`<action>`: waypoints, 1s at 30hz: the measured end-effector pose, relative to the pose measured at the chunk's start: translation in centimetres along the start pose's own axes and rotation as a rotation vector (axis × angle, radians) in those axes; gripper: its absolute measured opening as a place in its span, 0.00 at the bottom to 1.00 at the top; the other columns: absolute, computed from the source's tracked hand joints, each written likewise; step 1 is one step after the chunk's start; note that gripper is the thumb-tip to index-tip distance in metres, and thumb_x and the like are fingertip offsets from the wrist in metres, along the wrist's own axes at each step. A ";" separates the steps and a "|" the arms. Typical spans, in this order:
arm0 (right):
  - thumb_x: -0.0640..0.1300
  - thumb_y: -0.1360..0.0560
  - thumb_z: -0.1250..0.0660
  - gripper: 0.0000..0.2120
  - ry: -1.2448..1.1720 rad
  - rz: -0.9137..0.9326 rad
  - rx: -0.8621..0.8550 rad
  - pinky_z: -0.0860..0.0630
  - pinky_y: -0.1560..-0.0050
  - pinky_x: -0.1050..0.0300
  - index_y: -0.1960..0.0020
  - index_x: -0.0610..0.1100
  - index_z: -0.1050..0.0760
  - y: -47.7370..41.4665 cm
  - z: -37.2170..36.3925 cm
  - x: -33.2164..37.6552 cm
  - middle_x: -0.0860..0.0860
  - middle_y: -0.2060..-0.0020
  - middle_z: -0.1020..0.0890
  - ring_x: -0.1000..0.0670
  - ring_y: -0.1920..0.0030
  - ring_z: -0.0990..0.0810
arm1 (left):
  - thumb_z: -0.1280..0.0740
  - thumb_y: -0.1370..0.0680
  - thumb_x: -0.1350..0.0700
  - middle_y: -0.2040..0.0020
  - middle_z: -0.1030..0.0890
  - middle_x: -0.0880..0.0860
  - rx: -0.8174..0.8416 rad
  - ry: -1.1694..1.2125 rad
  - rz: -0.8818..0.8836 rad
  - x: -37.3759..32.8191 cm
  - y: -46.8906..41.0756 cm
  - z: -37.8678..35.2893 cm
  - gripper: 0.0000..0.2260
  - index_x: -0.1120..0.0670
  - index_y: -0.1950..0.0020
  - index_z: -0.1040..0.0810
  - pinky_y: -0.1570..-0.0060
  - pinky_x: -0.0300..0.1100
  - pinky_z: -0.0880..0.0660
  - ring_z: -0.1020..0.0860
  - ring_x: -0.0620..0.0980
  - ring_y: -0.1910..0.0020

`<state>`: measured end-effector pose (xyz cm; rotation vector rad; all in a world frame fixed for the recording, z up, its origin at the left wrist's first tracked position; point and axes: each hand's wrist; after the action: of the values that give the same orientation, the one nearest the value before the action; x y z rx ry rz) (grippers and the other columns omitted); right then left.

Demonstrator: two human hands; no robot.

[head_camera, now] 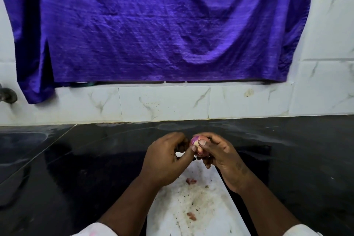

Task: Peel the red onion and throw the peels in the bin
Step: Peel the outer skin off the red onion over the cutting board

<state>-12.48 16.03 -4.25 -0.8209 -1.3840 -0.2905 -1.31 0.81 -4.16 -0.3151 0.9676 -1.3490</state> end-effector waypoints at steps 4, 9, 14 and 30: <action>0.50 0.25 0.30 0.13 0.008 0.005 0.012 0.27 0.63 0.53 0.43 0.47 0.17 0.0 -0.1 0.0 0.43 0.51 0.15 0.44 0.57 0.22 | 0.36 0.24 0.40 0.65 0.24 0.42 -0.002 -0.007 0.013 0.0 -0.1 -0.2 0.13 0.47 0.59 0.22 0.67 0.34 0.33 0.24 0.44 0.63; 0.53 0.27 0.30 0.15 -0.012 0.008 0.014 0.26 0.65 0.55 0.44 0.47 0.17 0.0 -0.2 0.0 0.42 0.51 0.14 0.47 0.59 0.21 | 0.38 0.25 0.43 0.65 0.23 0.43 -0.008 0.027 0.003 0.0 -0.2 0.0 0.12 0.49 0.57 0.20 0.68 0.41 0.29 0.25 0.44 0.65; 0.51 0.25 0.31 0.13 -0.020 -0.002 -0.002 0.25 0.65 0.56 0.43 0.47 0.17 -0.1 -0.1 -0.1 0.44 0.51 0.14 0.48 0.60 0.21 | 0.39 0.24 0.44 0.62 0.22 0.43 -0.009 0.026 -0.007 0.2 0.0 -0.1 0.12 0.48 0.55 0.20 0.66 0.41 0.28 0.24 0.43 0.63; 0.51 0.23 0.32 0.14 -0.077 0.002 -0.004 0.26 0.65 0.55 0.43 0.45 0.17 -0.1 0.0 0.1 0.41 0.54 0.15 0.46 0.61 0.19 | 0.43 0.16 0.41 0.62 0.25 0.45 -0.012 0.153 -0.012 0.2 0.0 -0.7 0.12 0.46 0.54 0.30 0.67 0.45 0.30 0.27 0.47 0.65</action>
<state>-12.47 15.99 -4.10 -0.8441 -1.4551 -0.2629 -1.85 0.84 -4.70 -0.2299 1.1025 -1.3940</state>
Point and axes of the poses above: each hand's wrist, its own y-axis away from the middle knuckle, its own z-axis out of the back of the hand, x = y × z
